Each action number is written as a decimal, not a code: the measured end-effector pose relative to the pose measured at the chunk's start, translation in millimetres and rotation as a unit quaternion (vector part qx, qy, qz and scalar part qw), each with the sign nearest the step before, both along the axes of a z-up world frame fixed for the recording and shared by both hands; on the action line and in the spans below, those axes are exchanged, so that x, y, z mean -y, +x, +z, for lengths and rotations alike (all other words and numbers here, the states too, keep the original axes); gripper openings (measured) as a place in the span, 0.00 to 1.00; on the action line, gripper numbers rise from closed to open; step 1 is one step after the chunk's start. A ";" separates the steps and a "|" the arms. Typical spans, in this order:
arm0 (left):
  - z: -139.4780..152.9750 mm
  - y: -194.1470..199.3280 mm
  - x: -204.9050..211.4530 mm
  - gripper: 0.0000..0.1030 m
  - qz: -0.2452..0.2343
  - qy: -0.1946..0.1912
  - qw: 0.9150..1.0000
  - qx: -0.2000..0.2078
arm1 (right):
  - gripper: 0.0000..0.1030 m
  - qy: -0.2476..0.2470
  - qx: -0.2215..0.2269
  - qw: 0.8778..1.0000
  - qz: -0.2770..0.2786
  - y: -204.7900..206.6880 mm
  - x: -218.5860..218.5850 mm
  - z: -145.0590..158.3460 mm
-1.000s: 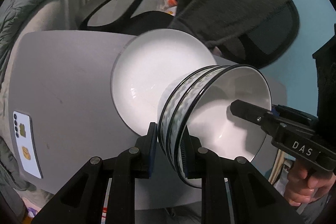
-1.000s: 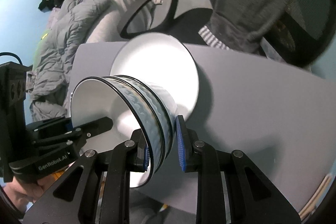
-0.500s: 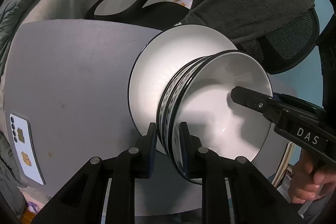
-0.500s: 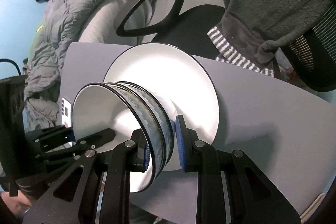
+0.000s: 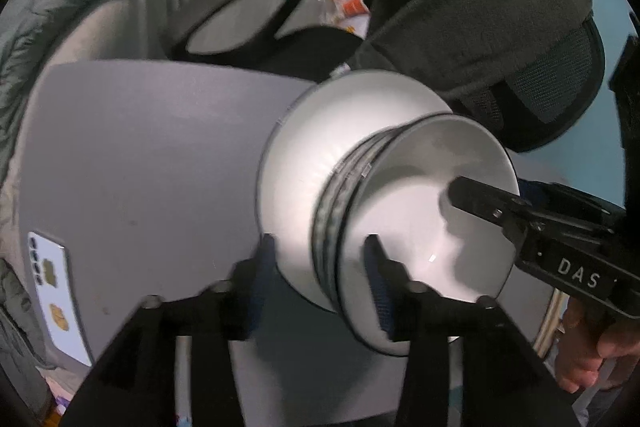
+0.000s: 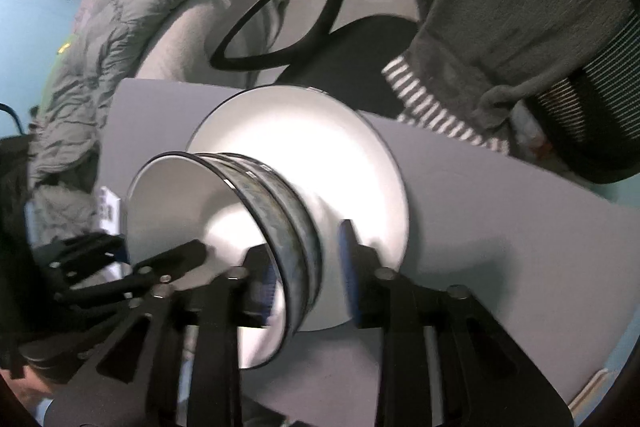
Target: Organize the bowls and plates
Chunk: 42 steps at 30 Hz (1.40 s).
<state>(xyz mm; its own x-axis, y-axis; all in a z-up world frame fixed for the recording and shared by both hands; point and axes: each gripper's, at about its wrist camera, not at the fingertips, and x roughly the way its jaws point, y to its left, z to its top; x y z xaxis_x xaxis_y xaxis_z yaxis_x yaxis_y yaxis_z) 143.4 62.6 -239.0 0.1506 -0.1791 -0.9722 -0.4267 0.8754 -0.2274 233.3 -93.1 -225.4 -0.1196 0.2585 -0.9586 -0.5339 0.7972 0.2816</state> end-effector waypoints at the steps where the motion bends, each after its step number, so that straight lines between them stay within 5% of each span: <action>1: 3.7 -1.7 -0.5 0.53 -0.001 0.008 1.000 0.006 | 0.48 -0.008 0.018 1.000 0.000 -1.3 1.3 3.3; 9: 65.8 -27.5 7.5 0.65 -0.037 0.072 0.994 0.076 | 0.60 -0.010 0.093 0.995 -0.019 -10.5 17.5 56.1; 17: 138.1 -56.8 10.4 0.76 -0.012 0.113 0.981 0.158 | 0.66 0.021 0.207 0.977 -0.038 -36.2 33.2 141.4; 26: 195.0 -85.0 2.8 0.79 0.032 0.100 0.975 0.198 | 0.67 0.058 0.212 0.973 -0.077 -61.7 52.7 192.8; 42: 229.6 -111.6 24.9 0.79 -0.013 0.152 0.963 0.221 | 0.67 0.049 0.261 0.959 -0.096 -105.2 69.0 232.5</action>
<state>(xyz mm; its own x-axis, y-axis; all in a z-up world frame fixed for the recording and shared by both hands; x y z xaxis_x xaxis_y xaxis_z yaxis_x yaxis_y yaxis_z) 31.8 37.6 -9.3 0.5608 0.0949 -0.8225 -0.3239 0.9394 -0.1124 128.1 -162.2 7.1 0.4286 0.3204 -0.8448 -0.4688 0.8781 0.0951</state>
